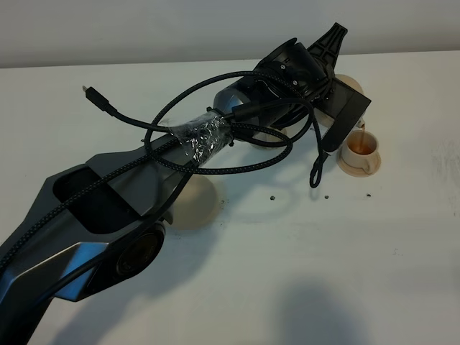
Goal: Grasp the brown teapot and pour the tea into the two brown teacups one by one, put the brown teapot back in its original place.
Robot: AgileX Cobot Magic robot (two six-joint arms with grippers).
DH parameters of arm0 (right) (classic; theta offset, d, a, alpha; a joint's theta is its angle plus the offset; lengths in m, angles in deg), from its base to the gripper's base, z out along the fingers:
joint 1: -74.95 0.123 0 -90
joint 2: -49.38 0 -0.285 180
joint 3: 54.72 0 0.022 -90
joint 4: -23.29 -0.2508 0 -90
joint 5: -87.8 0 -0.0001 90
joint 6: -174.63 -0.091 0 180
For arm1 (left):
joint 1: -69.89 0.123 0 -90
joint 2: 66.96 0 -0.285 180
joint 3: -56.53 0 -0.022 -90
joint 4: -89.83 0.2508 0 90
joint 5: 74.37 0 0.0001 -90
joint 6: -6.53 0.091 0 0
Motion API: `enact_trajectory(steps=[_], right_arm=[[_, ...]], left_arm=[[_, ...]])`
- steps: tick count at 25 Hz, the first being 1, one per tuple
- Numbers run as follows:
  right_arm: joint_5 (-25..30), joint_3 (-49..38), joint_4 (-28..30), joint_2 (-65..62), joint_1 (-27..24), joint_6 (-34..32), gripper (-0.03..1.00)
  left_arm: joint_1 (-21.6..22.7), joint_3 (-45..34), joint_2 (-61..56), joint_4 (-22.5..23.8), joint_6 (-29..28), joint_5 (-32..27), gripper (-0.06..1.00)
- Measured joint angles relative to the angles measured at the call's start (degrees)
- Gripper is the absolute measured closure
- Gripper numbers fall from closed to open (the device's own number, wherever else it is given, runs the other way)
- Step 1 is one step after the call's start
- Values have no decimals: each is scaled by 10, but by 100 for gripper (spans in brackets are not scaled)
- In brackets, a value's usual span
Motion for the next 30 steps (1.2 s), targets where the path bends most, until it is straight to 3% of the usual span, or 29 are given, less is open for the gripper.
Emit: enact_trajectory(steps=[30], right_arm=[[0,0,0,0,0,0,52]], left_arm=[[0,0,0,0,43,23,78]])
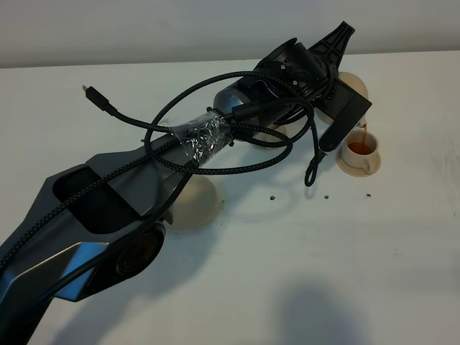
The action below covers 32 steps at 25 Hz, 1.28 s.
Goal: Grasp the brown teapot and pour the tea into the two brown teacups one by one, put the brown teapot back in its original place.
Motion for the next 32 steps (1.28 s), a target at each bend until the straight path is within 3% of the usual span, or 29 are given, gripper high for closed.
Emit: enact_trajectory(steps=[32], right_arm=[[0,0,0,0,0,0,52]], left_arm=[[0,0,0,0,2,-1,78]])
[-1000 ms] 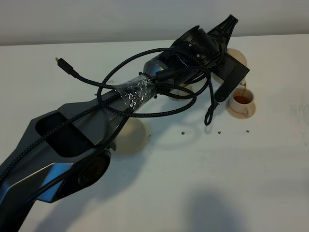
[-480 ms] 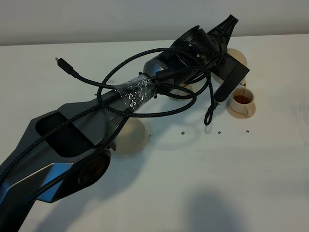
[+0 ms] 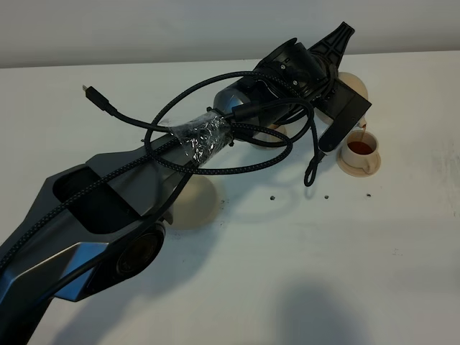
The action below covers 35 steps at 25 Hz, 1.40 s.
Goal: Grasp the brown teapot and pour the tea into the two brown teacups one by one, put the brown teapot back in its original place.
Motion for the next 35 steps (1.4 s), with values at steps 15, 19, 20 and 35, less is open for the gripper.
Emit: enact_trajectory(steps=[15,19,20,35], right_arm=[[0,0,0,0,0,0,52],[0,0,0,0,0,0,52],[0,0,0,0,0,0,52],[0,0,0,0,0,0,52]], left_arm=[[0,0,0,0,1,0,78],[0,0,0,0,1,-1,78],[0,0,0,0,1,-1,78],[0,0,0,-5,30,-5,78]])
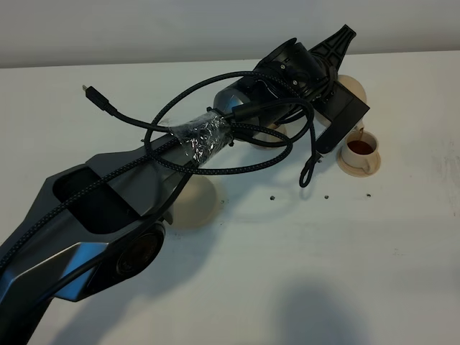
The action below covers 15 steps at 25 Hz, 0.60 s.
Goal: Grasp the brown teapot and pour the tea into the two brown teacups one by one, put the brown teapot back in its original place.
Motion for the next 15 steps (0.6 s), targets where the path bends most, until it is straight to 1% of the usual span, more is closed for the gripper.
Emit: enact_trajectory(steps=[15], right_arm=[[0,0,0,0,0,0,52]], left_arm=[[0,0,0,0,1,0,78]])
